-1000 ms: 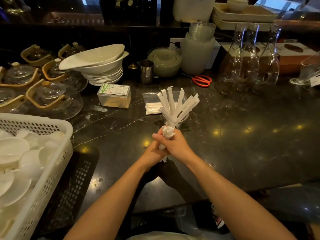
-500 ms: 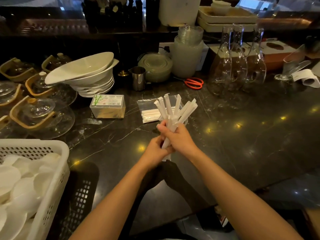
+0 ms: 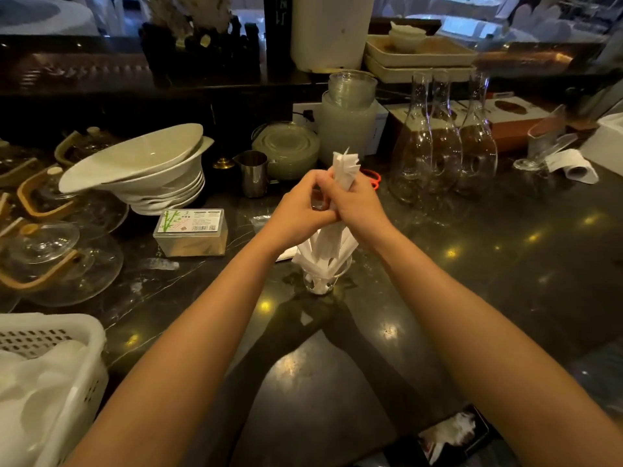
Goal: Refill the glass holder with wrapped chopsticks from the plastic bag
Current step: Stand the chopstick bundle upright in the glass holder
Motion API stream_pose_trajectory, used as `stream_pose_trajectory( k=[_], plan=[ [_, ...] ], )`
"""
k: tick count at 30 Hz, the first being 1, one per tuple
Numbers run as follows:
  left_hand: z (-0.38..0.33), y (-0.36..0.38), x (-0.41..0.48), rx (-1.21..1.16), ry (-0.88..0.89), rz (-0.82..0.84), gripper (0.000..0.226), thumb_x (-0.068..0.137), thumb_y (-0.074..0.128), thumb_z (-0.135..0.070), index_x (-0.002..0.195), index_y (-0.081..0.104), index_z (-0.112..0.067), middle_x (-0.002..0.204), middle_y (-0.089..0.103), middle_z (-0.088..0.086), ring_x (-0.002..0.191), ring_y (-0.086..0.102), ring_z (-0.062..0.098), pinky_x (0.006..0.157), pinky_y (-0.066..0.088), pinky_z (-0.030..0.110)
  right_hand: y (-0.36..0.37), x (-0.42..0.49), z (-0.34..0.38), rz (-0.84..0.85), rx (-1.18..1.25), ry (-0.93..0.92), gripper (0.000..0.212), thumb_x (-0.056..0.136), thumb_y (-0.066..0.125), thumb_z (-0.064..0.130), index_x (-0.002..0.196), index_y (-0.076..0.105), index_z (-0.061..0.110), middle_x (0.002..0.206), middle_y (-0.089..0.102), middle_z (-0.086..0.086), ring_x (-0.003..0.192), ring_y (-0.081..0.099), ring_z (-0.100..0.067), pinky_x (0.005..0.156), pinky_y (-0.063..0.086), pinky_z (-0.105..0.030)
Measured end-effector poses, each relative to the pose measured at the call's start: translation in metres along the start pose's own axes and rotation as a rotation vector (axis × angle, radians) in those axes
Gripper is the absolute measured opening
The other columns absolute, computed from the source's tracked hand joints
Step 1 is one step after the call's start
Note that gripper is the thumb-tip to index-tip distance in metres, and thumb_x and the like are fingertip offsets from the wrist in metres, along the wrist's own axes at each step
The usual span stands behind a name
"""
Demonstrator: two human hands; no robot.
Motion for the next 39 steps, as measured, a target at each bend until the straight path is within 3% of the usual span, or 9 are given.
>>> stream_pose_trajectory(
  k=[4,9,13,17,22,26,28,34,39],
  plan=[
    [0.017,0.006,0.009,0.086,-0.030,-0.019,0.055,0.074,0.066,-0.006,0.124,0.044,-0.015,0.109,0.053,-0.004,0.109,0.054,0.018,0.093,0.049,0.035,0.005,0.005,-0.025,0.044,-0.003,0.051,0.009,0.091,0.051,0.018,0.094,0.056,0.012,0.076,0.057,0.005,0.074,0.057,-0.005,0.062,0.046,-0.008],
    [0.035,0.013,0.011,0.105,-0.060,-0.008,0.055,0.077,0.066,-0.007,0.125,0.041,-0.015,0.110,0.050,-0.004,0.102,0.053,0.013,0.080,0.049,0.024,0.009,0.005,-0.053,0.088,0.011,0.123,0.011,0.092,0.049,0.019,0.102,0.053,0.015,0.078,0.057,0.008,0.076,0.057,-0.004,0.067,0.046,-0.013],
    [0.046,0.011,0.010,0.128,-0.102,0.001,0.050,0.077,0.066,-0.011,0.122,0.044,-0.015,0.108,0.056,0.001,0.099,0.058,0.018,0.086,0.054,0.036,0.015,0.003,-0.065,0.158,0.033,0.183,0.024,0.093,0.046,0.021,0.115,0.050,0.012,0.085,0.057,0.006,0.083,0.058,-0.007,0.073,0.049,-0.017],
    [0.051,0.002,0.006,0.130,-0.140,-0.032,0.049,0.079,0.065,-0.013,0.123,0.045,-0.015,0.116,0.058,0.005,0.105,0.057,0.018,0.087,0.052,0.035,0.013,0.002,-0.062,0.212,0.052,0.164,0.022,0.091,0.050,0.017,0.113,0.048,0.014,0.087,0.056,0.009,0.079,0.057,-0.002,0.060,0.049,-0.005],
    [0.052,-0.003,0.002,0.155,-0.172,-0.049,0.048,0.080,0.063,-0.011,0.124,0.045,-0.017,0.110,0.055,0.000,0.102,0.055,0.016,0.084,0.049,0.031,0.009,0.000,-0.057,0.228,-0.020,0.111,0.025,0.084,0.059,0.012,0.105,0.048,0.020,0.106,0.055,-0.003,0.092,0.056,-0.011,0.066,0.050,-0.012],
    [0.052,-0.004,0.000,0.164,-0.167,-0.041,0.032,0.081,0.063,-0.013,0.112,0.056,-0.015,0.100,0.061,0.003,0.091,0.060,0.019,0.082,0.052,0.035,0.005,-0.002,-0.055,0.236,-0.146,0.056,0.019,0.085,0.058,0.012,0.103,0.055,0.016,0.092,0.054,0.011,0.081,0.052,-0.001,0.064,0.045,-0.005],
    [0.054,-0.006,-0.002,0.164,-0.172,-0.053,0.027,0.082,0.063,-0.016,0.108,0.060,-0.014,0.096,0.063,0.005,0.088,0.063,0.021,0.081,0.054,0.036,0.001,-0.003,-0.057,0.236,-0.225,0.040,0.018,0.088,0.055,0.015,0.105,0.060,0.014,0.094,0.056,0.010,0.079,0.051,0.000,0.063,0.043,-0.003],
    [0.057,-0.008,-0.005,0.225,-0.163,-0.082,0.025,0.085,0.057,-0.009,0.108,0.064,-0.013,0.102,0.067,0.012,0.090,0.061,0.021,0.079,0.051,0.031,-0.012,-0.007,-0.060,0.183,-0.350,0.037,0.028,0.093,0.046,0.016,0.114,0.063,0.010,0.107,0.059,0.000,0.100,0.052,-0.007,0.080,0.039,-0.011],
    [0.054,-0.002,-0.006,0.320,-0.132,-0.065,0.030,0.086,0.052,-0.005,0.112,0.065,-0.012,0.113,0.067,0.011,0.102,0.059,0.018,0.087,0.047,0.033,-0.011,-0.014,-0.060,0.205,-0.477,0.019,0.033,0.093,0.042,0.005,0.122,0.058,0.007,0.124,0.061,-0.010,0.117,0.053,-0.017,0.093,0.037,-0.019]
  ],
)
Point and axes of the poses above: each hand's wrist, its own x-axis towards the middle knuckle, its own y-axis out of the palm, z = x × y, the point moved 9 cm from there along x, towards the middle knuckle
